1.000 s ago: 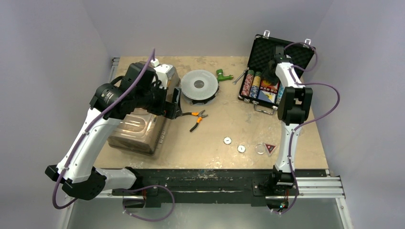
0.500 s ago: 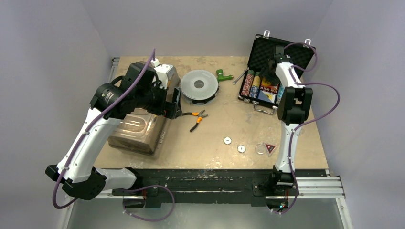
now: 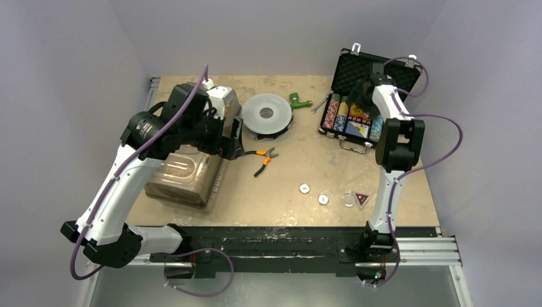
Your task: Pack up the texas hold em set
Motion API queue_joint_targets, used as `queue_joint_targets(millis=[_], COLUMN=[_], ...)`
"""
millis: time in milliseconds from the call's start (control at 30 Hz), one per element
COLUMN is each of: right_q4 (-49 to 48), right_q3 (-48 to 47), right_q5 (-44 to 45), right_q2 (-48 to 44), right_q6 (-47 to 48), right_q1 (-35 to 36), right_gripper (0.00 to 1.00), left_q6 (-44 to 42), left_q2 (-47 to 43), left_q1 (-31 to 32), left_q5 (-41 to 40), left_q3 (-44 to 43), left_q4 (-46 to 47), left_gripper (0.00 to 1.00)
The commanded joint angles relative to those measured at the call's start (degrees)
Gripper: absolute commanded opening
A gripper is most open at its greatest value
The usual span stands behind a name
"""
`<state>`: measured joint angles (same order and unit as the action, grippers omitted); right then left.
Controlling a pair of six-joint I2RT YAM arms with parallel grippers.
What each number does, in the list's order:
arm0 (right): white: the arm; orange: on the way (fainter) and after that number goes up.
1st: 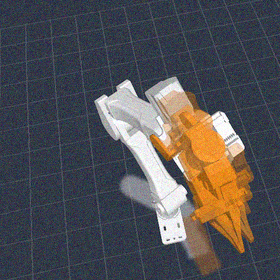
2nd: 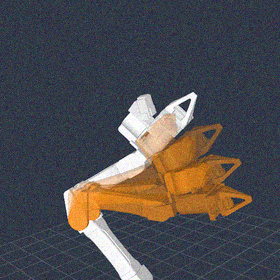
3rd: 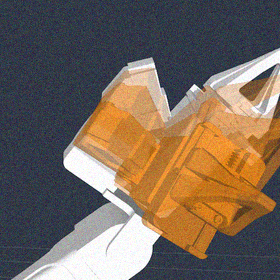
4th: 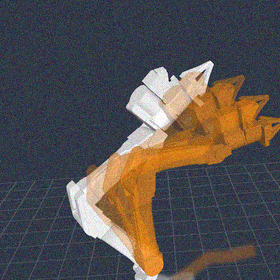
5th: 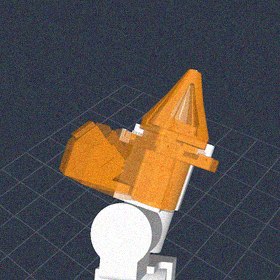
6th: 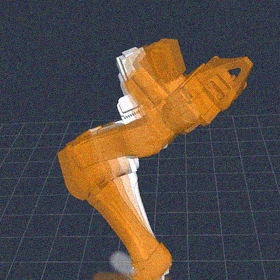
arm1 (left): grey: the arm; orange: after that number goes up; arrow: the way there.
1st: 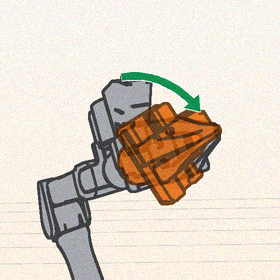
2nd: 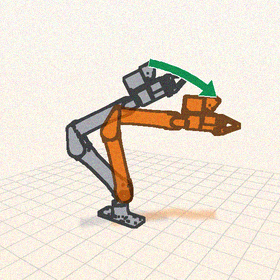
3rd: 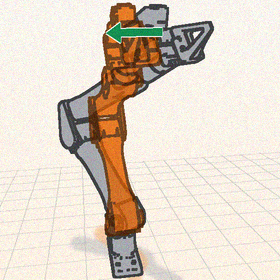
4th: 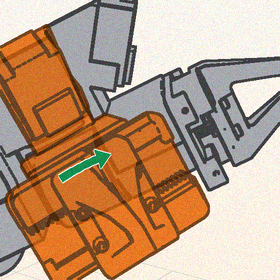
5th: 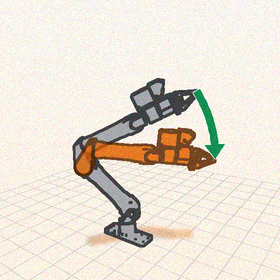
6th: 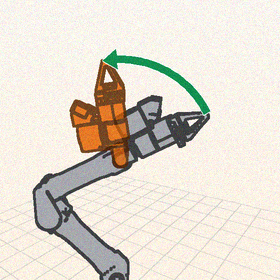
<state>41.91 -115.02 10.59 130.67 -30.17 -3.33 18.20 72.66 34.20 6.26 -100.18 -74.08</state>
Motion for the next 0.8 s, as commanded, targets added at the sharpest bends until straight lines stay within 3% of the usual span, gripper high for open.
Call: queue_joint_targets(millis=[0,233,367,600,767], right_q4=[-3.37,-4.69,-4.68,-3.92,-5.47], right_q3=[8.19,22.98,32.83,51.82,60.74], right_q5=[-0.52,0.89,0.99,1.52,-2.09], right_q2=[-13.48,-27.39,-35.11,-46.32,-46.23], right_q6=[2.48,5.24,1.96,-9.43,-9.65], right_q1=[0.08,-1.29,-4.26,-17.35,-28.37], right_gripper=[0.87,0.92,0.93,0.99,0.99], left_q6=[-0.79,0.03,0.50,1.22,1.75], left_q2=[0.05,-0.62,-1.17,-1.67,-2.28], left_q1=[0.24,0.24,0.26,0.23,0.28], left_q5=[1.75,3.92,4.98,6.86,8.49], left_q3=[-1.26,-0.50,0.07,1.09,2.39], left_q4=[1.44,2.13,2.51,3.21,3.92], left_gripper=[1.00,1.00,1.00,1.00,1.00])
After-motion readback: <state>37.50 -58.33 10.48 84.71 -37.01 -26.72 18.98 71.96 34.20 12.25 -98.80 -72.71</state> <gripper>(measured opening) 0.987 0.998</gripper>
